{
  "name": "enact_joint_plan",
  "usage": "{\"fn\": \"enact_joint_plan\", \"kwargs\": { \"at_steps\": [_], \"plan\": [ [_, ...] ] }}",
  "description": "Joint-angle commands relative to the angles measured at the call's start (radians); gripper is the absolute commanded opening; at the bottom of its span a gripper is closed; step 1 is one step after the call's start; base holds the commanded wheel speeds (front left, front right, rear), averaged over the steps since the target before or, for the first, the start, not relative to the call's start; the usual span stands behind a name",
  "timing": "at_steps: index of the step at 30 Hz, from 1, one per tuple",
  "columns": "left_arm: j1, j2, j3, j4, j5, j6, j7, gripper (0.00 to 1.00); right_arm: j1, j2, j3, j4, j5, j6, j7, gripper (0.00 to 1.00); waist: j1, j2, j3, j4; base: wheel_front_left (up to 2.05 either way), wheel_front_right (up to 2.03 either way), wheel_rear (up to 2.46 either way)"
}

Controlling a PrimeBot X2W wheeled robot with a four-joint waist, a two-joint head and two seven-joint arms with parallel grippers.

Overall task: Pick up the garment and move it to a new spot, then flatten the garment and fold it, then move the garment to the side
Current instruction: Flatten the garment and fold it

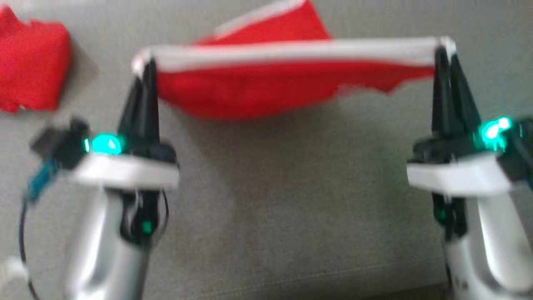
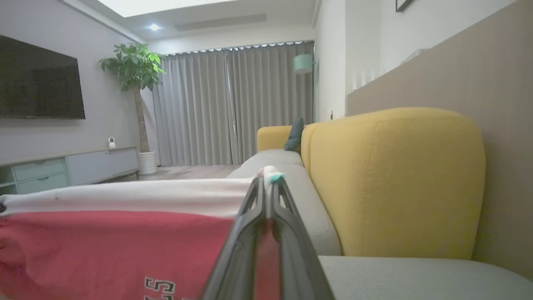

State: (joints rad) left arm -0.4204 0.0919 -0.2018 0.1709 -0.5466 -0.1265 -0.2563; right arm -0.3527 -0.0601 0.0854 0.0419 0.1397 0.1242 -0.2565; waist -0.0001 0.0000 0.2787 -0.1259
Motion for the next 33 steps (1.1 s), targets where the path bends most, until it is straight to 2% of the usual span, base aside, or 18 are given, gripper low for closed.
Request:
{"fn": "enact_joint_plan", "kwargs": {
  "at_steps": [1,5,8,12,15,21,28,33],
  "plan": [
    [0.025,0.013,0.050,-0.068,0.006,-0.004,-0.005,0.00,0.026,0.010,0.003,-0.067,0.005,0.007,-0.005,0.00,0.0001,0.0000,-0.089,-0.005,0.00,0.00,0.00],
    [0.217,-0.010,0.055,-0.187,-0.007,-0.004,-0.005,0.00,0.176,0.010,-0.012,-0.167,-0.005,0.007,-0.005,0.00,0.0001,0.0000,-0.149,-0.021,0.00,0.00,0.00],
    [0.346,-0.022,0.040,-0.256,-0.024,0.013,-0.005,0.00,0.275,0.010,-0.011,-0.210,-0.031,0.007,-0.005,0.00,0.0001,0.0000,-0.166,-0.030,0.00,0.00,0.00],
    [0.466,-0.031,0.003,-0.295,-0.062,0.042,0.009,0.00,0.343,0.010,-0.003,-0.210,-0.051,0.007,-0.005,0.00,0.0001,0.0000,-0.155,-0.026,0.00,0.00,0.00],
    [0.488,-0.035,-0.021,-0.278,-0.083,0.059,0.016,0.00,0.337,0.007,-0.001,-0.170,-0.067,0.007,-0.005,0.00,0.0001,0.0000,-0.134,-0.007,0.00,0.00,0.00],
    [0.425,-0.039,-0.052,-0.178,-0.145,0.072,0.024,0.00,0.238,-0.012,-0.005,-0.031,-0.074,0.007,-0.005,0.00,0.0001,0.0000,-0.086,0.044,0.00,0.00,0.00],
    [0.215,-0.041,-0.091,0.046,-0.233,0.101,0.073,0.00,-0.007,-0.058,0.024,0.230,-0.105,0.007,-0.003,0.00,0.0001,0.0000,-0.019,0.115,0.00,0.00,0.00],
    [0.063,-0.041,-0.121,0.190,-0.287,0.117,0.066,0.00,-0.177,-0.082,0.069,0.428,-0.121,0.007,0.020,0.00,0.0001,0.0000,0.027,0.148,0.00,0.00,0.00]
  ]
}}
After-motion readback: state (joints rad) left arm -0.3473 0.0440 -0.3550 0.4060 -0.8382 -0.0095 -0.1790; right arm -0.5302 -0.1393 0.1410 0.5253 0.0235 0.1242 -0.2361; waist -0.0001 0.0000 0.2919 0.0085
